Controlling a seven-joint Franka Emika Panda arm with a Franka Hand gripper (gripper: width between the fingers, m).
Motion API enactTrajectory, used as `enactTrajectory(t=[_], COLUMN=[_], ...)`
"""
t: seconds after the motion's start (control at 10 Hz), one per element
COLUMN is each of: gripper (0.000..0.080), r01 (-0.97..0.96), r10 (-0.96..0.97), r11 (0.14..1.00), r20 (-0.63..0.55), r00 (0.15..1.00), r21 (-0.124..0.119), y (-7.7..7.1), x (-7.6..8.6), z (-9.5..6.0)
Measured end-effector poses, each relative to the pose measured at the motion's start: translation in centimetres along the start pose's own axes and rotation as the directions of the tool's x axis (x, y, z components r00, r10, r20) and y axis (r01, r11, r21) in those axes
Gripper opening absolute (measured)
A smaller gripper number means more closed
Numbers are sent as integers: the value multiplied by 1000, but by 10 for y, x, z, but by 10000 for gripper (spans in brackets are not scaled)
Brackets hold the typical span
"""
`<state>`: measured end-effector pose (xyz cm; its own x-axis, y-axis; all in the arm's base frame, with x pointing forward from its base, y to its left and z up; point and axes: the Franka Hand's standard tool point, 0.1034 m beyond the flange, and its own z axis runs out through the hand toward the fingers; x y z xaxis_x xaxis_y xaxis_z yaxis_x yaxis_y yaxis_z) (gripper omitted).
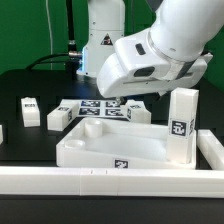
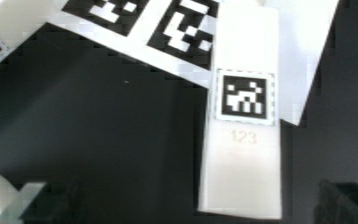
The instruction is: Assemble desk
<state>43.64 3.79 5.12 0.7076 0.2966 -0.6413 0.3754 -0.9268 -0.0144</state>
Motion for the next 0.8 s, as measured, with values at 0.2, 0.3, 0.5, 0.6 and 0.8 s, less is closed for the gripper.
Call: enactTrajectory(t=[0.2, 0.3, 0.5, 0.6, 0.8], gripper=[649, 649, 649, 649, 649], r01=[10, 15, 17, 18, 18], r10=[-12, -18, -26, -26, -26], r11=[1000, 1000, 999, 999, 999], r20=[143, 192, 338, 325, 325], r00=[990, 981, 941, 945, 945], r21=[11, 14, 29, 27, 28], y=[-7, -10, -15, -14, -14], x=[-2, -3, -2, 2, 2], z=[9, 11, 16, 14, 16])
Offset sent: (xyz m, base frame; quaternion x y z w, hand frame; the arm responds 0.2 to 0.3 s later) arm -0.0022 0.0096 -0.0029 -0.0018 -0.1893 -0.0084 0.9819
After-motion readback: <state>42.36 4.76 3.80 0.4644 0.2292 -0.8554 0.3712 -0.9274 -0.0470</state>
